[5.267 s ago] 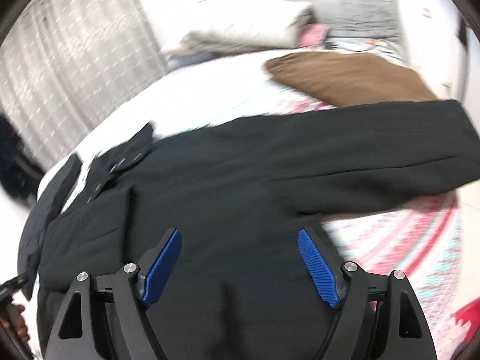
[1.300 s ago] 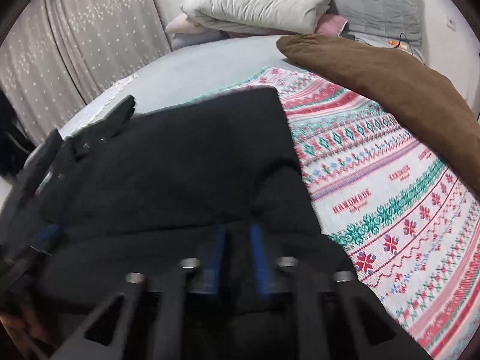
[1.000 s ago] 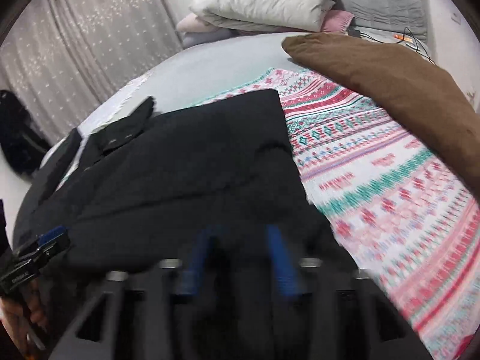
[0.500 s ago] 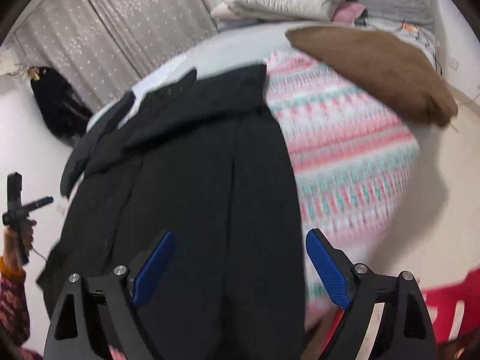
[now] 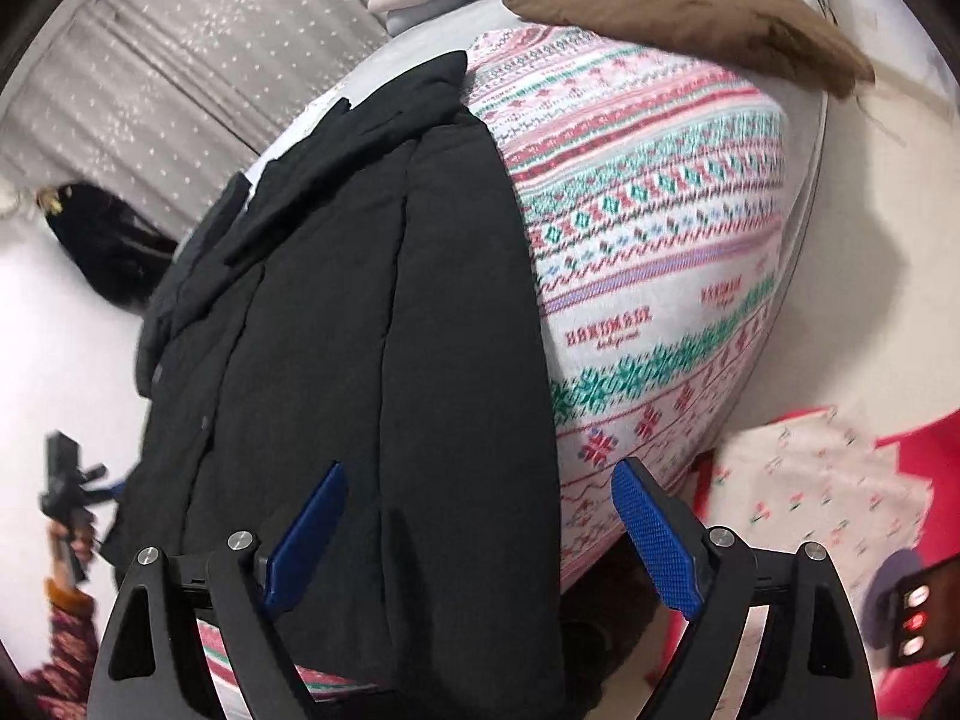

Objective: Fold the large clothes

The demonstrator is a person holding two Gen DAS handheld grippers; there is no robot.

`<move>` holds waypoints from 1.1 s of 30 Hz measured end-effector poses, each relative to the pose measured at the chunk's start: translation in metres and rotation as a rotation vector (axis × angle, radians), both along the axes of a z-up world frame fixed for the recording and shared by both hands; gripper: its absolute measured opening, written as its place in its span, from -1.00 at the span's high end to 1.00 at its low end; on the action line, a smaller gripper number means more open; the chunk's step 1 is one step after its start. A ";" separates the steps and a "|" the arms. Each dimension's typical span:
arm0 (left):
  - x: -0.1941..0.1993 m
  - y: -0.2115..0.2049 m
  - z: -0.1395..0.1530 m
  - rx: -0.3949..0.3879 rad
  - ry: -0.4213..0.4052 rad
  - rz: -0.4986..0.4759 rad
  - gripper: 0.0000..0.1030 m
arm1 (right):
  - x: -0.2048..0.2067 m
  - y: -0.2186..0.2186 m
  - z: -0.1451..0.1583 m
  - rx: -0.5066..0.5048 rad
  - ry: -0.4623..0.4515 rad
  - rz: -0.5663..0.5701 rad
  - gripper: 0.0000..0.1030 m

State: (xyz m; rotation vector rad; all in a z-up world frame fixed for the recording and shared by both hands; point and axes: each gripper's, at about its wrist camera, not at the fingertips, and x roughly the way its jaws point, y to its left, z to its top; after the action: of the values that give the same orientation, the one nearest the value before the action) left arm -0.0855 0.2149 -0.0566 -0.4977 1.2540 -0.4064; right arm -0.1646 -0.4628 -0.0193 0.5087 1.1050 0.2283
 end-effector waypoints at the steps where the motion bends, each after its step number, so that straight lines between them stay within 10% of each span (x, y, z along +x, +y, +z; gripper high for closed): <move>1: -0.002 -0.003 -0.002 -0.005 0.005 -0.009 -0.89 | -0.002 -0.001 -0.002 0.011 0.007 -0.004 -0.76; 12: -0.017 0.004 -0.021 0.100 0.046 0.018 -0.71 | -0.012 0.019 -0.020 0.056 0.033 0.011 -0.41; 21: -0.024 -0.016 -0.042 -0.164 0.114 -0.048 -0.12 | -0.017 0.012 -0.023 0.146 0.046 -0.035 -0.38; 26: -0.029 -0.038 -0.031 -0.165 0.084 -0.079 0.40 | -0.024 0.011 -0.026 0.229 0.041 -0.069 0.53; 33: -0.037 -0.045 0.019 -0.165 -0.090 -0.067 0.78 | -0.036 0.027 0.022 0.263 -0.114 -0.069 0.82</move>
State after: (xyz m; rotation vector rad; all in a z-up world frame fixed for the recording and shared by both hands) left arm -0.1224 0.1703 -0.0377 -0.5722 1.1579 -0.5867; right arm -0.2008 -0.4360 0.0032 0.7575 0.9495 0.3406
